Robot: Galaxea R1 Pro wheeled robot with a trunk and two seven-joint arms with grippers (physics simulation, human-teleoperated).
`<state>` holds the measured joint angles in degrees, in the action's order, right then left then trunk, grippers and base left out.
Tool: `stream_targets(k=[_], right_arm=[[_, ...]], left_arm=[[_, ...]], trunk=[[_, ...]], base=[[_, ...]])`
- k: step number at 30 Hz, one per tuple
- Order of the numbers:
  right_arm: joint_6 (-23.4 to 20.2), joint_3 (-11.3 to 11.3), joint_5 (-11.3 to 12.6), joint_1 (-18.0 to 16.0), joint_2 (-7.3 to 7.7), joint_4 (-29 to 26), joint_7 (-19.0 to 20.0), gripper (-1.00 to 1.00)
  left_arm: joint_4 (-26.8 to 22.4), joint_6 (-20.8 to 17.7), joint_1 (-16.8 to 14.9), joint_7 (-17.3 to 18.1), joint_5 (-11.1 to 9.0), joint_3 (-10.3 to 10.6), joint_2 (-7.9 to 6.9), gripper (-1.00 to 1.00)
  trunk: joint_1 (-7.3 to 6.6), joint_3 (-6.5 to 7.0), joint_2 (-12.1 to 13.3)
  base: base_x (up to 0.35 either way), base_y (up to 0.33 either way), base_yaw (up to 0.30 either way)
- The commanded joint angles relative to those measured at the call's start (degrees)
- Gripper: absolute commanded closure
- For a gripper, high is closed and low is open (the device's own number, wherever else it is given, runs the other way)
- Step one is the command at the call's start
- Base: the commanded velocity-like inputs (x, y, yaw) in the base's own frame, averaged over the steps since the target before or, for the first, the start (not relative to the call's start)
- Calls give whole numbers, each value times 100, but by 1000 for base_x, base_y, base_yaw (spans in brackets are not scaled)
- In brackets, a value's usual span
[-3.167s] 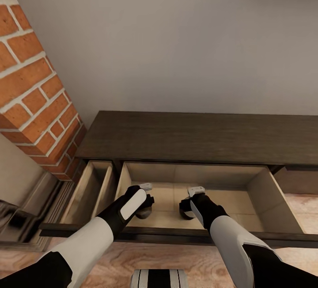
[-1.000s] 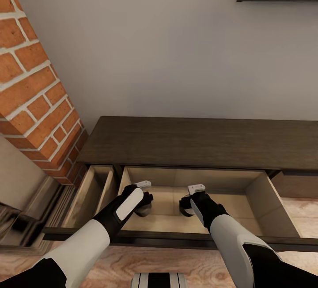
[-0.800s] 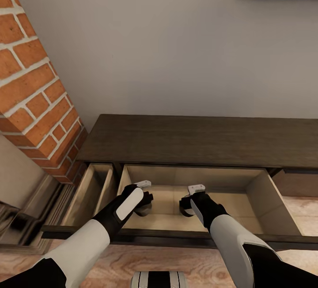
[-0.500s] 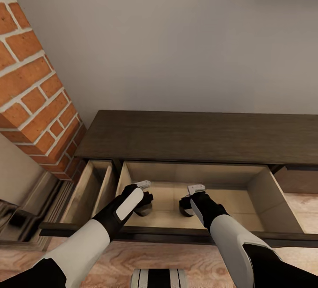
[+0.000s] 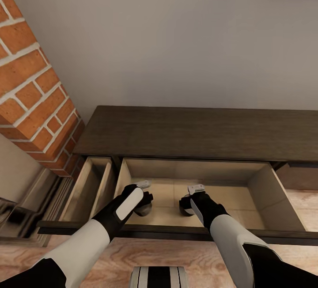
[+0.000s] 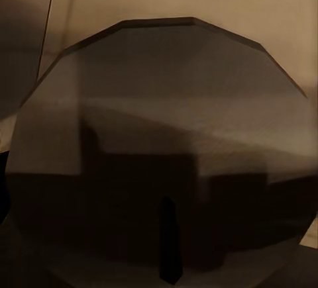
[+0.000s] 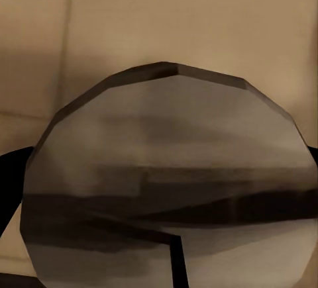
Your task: Place each of the two pumpkins and all three candles from the living room inside a cabinet in the living room (use any cabinet), then make sure every cabinet is closed, and position the cauldron so it is next to a table in the living room.
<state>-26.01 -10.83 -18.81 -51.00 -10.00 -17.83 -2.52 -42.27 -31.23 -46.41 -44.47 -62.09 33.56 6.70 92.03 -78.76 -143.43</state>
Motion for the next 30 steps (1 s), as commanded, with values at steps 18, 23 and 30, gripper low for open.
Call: stream_targets(k=[18, 23, 30], right_arm=[[0, -7, 7, 9, 0, 17, -6, 100], [0, -7, 6, 11, 0, 28, -3, 100], [1, -7, 2, 8, 0, 68, -3, 100]], left_arm=[[0, 1, 0, 9, 4, -99, 4, 100], [-1, 2, 0, 9, 1, -101, 5, 100], [0, -6, 0, 9, -2, -104, 6, 100]], trunk=[[1, -1, 0], [1, -1, 0], [6, -45, -2]], base=[[0, 0, 0], [0, 0, 0], [0, 0, 0]])
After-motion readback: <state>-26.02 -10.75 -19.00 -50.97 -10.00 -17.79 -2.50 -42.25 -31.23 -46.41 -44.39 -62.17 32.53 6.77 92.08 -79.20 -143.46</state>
